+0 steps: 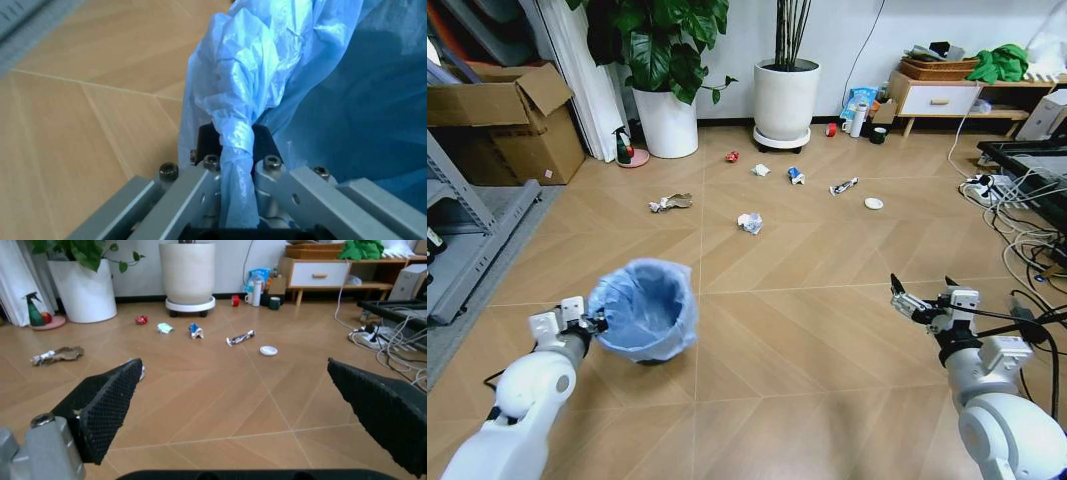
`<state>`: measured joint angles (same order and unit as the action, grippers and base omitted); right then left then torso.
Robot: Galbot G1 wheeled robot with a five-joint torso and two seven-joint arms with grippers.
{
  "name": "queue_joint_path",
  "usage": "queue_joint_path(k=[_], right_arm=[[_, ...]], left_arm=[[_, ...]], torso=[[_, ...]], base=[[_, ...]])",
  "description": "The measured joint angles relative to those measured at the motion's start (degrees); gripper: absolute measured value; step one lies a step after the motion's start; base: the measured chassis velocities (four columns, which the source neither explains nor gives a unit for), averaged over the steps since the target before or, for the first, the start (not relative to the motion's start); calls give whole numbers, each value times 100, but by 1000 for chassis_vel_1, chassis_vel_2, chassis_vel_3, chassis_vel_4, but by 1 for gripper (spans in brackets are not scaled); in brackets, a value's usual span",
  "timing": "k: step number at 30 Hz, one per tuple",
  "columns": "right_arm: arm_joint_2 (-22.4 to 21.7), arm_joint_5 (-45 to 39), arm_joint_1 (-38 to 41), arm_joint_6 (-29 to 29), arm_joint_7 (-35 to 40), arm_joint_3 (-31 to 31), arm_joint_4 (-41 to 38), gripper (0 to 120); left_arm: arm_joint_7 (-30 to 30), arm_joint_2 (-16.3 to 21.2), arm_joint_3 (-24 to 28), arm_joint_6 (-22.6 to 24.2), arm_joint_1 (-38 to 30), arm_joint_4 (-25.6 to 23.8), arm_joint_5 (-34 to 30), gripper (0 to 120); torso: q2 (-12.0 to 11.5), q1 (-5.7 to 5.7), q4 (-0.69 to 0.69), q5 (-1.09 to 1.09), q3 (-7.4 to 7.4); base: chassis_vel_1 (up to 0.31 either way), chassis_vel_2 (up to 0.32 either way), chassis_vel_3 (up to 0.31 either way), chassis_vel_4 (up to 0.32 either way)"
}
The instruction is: Pick up the trash bin and place the garbage on the floor into it.
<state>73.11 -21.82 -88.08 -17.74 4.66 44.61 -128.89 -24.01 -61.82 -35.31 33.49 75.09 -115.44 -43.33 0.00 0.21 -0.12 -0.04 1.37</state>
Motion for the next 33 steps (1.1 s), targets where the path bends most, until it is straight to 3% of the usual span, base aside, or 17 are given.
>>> queue_joint_path(k=[14,33], right_arm=[[75,113,-46,40,-54,22,-233,100],[312,696,-179,224,-429,-58,-318,100]], left_arm=[[-172,-691,-194,-253,1255,-1439,1250,0],[-71,-761,-183,-507,1660,-1767,1504,0]], torso=[[0,0,-1,0,0],[1,0,-1,0,-1]], base=[[0,0,0,0],[-4,2,3,-3]])
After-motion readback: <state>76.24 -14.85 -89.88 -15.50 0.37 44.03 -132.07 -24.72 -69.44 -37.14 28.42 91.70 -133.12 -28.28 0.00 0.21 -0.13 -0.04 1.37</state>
